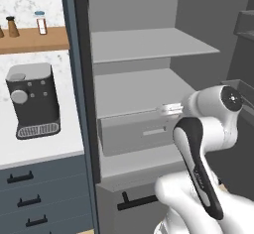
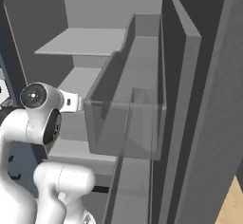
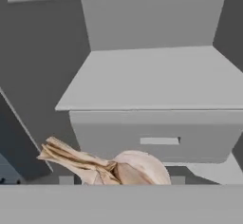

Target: Place one garlic and one fish in each tupperware on the nearby counter, to pack two identical lunches.

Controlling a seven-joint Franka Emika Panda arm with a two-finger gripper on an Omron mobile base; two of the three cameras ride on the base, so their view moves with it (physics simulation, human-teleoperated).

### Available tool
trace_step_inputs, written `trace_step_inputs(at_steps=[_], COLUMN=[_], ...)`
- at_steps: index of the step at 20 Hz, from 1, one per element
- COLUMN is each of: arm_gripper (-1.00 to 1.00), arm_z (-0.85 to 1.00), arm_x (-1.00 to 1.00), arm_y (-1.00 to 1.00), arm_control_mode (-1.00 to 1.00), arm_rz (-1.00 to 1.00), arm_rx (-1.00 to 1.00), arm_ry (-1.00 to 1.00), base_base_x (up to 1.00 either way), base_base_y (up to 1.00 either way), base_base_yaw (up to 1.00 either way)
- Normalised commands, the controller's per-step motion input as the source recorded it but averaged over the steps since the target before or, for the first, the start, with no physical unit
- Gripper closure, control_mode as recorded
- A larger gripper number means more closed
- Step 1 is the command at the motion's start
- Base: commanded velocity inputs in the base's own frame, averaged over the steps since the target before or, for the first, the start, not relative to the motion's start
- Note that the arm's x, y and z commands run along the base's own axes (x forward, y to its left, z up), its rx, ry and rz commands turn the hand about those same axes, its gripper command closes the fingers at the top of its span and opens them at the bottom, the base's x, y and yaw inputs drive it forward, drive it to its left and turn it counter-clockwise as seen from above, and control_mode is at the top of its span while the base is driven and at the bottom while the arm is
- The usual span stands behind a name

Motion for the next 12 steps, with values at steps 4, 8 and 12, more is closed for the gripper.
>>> trace_step_inputs(at_steps=[4, 8, 12], arm_gripper=[1.00, 1.00, 1.00], arm_z=[-0.04, 0.00, 0.00], arm_x=[-0.14, 0.00, 0.00], arm_y=[0.15, 0.00, 0.00], arm_control_mode=[1.00, 1.00, 1.00], arm_rz=[0.03, 0.00, 0.00], arm_rx=[0.00, 0.00, 0.00], arm_ry=[0.02, 0.00, 0.00], base_base_x=[-0.71, -1.00, -0.90], base_base_y=[0.39, 0.51, 0.94], base_base_yaw=[0.03, 0.00, 0.07])
